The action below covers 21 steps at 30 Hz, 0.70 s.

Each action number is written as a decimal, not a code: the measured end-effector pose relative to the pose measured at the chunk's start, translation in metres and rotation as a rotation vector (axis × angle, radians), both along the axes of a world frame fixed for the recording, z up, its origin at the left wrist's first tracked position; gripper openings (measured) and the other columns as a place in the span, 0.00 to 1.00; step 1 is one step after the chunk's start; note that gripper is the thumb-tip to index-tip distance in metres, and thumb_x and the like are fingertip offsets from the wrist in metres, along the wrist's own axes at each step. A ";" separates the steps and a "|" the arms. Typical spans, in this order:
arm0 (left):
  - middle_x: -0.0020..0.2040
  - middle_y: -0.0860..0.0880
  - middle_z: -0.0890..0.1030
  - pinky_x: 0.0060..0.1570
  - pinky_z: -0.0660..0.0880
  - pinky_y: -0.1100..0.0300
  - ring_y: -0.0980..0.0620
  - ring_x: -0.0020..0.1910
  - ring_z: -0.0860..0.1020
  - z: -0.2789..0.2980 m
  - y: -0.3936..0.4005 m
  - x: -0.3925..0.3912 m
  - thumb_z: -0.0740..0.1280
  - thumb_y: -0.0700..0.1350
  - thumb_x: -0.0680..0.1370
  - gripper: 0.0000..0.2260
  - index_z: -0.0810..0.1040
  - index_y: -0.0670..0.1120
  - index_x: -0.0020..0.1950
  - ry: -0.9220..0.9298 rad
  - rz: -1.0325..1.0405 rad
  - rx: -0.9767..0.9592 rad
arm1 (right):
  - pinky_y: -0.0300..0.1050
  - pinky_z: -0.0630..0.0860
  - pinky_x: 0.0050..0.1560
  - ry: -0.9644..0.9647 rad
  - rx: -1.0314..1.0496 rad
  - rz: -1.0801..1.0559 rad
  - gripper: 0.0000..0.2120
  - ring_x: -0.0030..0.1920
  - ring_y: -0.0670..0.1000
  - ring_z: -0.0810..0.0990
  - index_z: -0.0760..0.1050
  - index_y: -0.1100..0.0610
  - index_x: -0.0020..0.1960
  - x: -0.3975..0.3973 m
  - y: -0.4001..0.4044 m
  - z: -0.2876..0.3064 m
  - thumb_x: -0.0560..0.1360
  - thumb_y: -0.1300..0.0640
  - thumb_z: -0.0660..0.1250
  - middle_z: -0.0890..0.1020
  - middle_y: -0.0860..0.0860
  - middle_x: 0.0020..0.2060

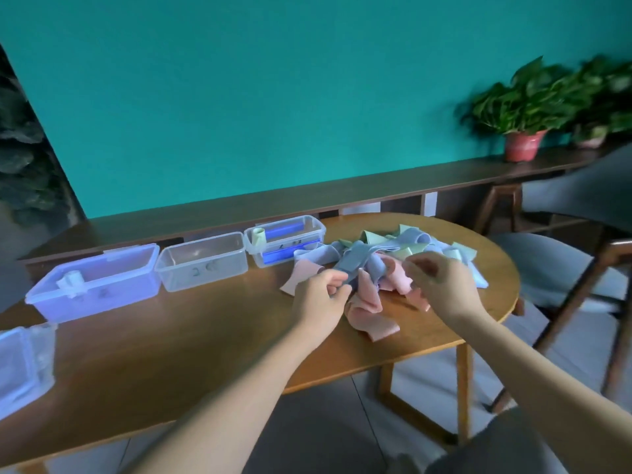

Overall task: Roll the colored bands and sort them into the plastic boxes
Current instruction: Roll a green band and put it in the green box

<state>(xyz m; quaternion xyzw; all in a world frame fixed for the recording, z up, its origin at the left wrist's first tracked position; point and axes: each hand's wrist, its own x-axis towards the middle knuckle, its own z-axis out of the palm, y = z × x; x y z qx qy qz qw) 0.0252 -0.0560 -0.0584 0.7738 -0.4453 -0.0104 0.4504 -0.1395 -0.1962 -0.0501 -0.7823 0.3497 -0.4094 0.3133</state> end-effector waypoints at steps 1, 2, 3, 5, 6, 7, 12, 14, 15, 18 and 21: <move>0.52 0.56 0.84 0.47 0.76 0.71 0.60 0.49 0.80 0.002 -0.010 -0.004 0.71 0.47 0.79 0.10 0.82 0.52 0.59 0.003 -0.012 -0.003 | 0.42 0.79 0.42 -0.002 0.006 -0.048 0.09 0.42 0.46 0.81 0.83 0.54 0.56 -0.005 -0.010 0.002 0.81 0.53 0.67 0.84 0.48 0.44; 0.52 0.57 0.84 0.46 0.77 0.70 0.60 0.49 0.80 0.005 -0.020 -0.008 0.71 0.47 0.79 0.09 0.82 0.53 0.59 0.004 -0.026 0.000 | 0.45 0.81 0.44 0.005 0.000 -0.083 0.09 0.44 0.48 0.82 0.83 0.55 0.56 -0.009 -0.021 0.002 0.81 0.53 0.68 0.85 0.50 0.47; 0.52 0.57 0.83 0.43 0.75 0.73 0.62 0.49 0.80 0.007 -0.030 -0.012 0.70 0.47 0.79 0.10 0.82 0.54 0.60 0.006 -0.042 0.004 | 0.47 0.82 0.46 0.026 -0.020 -0.107 0.10 0.46 0.49 0.82 0.83 0.56 0.57 -0.012 -0.030 0.004 0.80 0.53 0.68 0.85 0.51 0.50; 0.52 0.57 0.83 0.35 0.72 0.77 0.65 0.45 0.79 0.012 -0.049 -0.019 0.70 0.47 0.79 0.10 0.81 0.54 0.61 0.002 -0.063 0.006 | 0.48 0.81 0.47 0.120 -0.097 -0.124 0.12 0.46 0.50 0.80 0.83 0.57 0.59 -0.013 -0.044 0.007 0.79 0.53 0.70 0.85 0.52 0.53; 0.52 0.57 0.83 0.33 0.72 0.77 0.65 0.44 0.79 0.015 -0.057 -0.021 0.69 0.47 0.80 0.10 0.81 0.54 0.61 -0.012 -0.064 0.008 | 0.48 0.79 0.47 0.174 -0.136 -0.121 0.13 0.47 0.52 0.79 0.83 0.57 0.59 -0.012 -0.050 0.008 0.79 0.53 0.70 0.84 0.53 0.54; 0.52 0.57 0.83 0.34 0.73 0.76 0.63 0.44 0.79 0.018 -0.064 -0.024 0.69 0.48 0.80 0.10 0.81 0.55 0.61 -0.032 -0.060 0.011 | 0.50 0.79 0.48 0.222 -0.156 -0.116 0.13 0.49 0.54 0.79 0.83 0.57 0.60 -0.009 -0.056 0.008 0.78 0.52 0.71 0.83 0.54 0.55; 0.54 0.56 0.83 0.44 0.79 0.63 0.56 0.52 0.80 0.029 -0.088 -0.029 0.68 0.48 0.80 0.10 0.81 0.54 0.61 -0.078 -0.039 0.019 | 0.53 0.76 0.52 0.372 -0.200 -0.079 0.11 0.55 0.54 0.72 0.86 0.50 0.56 0.007 -0.073 0.012 0.79 0.48 0.69 0.82 0.53 0.56; 0.56 0.56 0.83 0.43 0.77 0.65 0.56 0.53 0.80 0.032 -0.092 -0.026 0.69 0.47 0.80 0.10 0.81 0.54 0.61 -0.076 -0.043 0.023 | 0.50 0.75 0.52 0.361 -0.183 -0.071 0.09 0.54 0.51 0.72 0.86 0.49 0.55 0.011 -0.078 0.015 0.79 0.49 0.70 0.83 0.50 0.56; 0.56 0.56 0.83 0.45 0.77 0.64 0.56 0.53 0.80 0.035 -0.094 -0.024 0.69 0.47 0.80 0.10 0.81 0.54 0.61 -0.077 -0.047 0.018 | 0.49 0.75 0.51 0.354 -0.175 -0.052 0.08 0.52 0.50 0.72 0.86 0.50 0.55 0.012 -0.081 0.017 0.79 0.51 0.70 0.83 0.50 0.56; 0.55 0.55 0.83 0.53 0.80 0.57 0.56 0.53 0.80 0.046 -0.098 -0.019 0.70 0.46 0.80 0.09 0.81 0.53 0.60 -0.085 -0.054 -0.011 | 0.46 0.76 0.47 0.284 -0.189 0.022 0.07 0.49 0.49 0.75 0.86 0.53 0.54 0.015 -0.087 0.030 0.79 0.54 0.71 0.83 0.51 0.55; 0.55 0.54 0.83 0.55 0.79 0.57 0.56 0.53 0.80 0.067 -0.102 -0.016 0.70 0.44 0.79 0.10 0.81 0.52 0.60 -0.091 -0.054 -0.063 | 0.39 0.75 0.43 0.191 -0.235 0.066 0.06 0.46 0.53 0.79 0.83 0.57 0.52 0.020 -0.090 0.058 0.80 0.57 0.68 0.82 0.53 0.49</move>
